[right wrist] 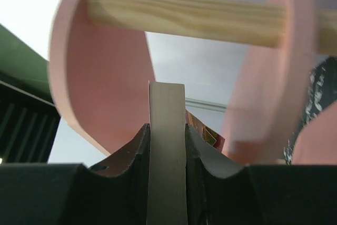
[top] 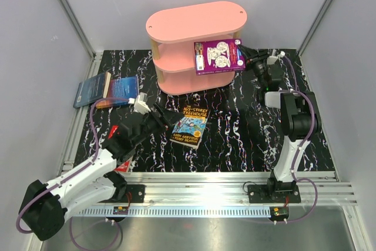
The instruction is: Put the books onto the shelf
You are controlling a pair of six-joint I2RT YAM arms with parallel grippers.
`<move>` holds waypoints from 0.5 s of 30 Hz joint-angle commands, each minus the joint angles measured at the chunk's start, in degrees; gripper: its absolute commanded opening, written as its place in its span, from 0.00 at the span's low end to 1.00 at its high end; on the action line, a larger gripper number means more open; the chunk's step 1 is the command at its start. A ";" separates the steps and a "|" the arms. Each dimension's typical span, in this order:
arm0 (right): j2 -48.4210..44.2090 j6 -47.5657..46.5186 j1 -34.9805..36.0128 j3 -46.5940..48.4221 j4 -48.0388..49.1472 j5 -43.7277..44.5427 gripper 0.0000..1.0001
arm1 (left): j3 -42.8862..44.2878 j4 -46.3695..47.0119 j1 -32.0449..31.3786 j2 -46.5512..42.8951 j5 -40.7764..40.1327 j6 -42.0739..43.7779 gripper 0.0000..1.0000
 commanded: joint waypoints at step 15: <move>-2.38 -13.96 9.51 18.35 -19.48 4.86 0.00 | 0.20 2.99 -0.01 0.79 0.63 1.02 0.73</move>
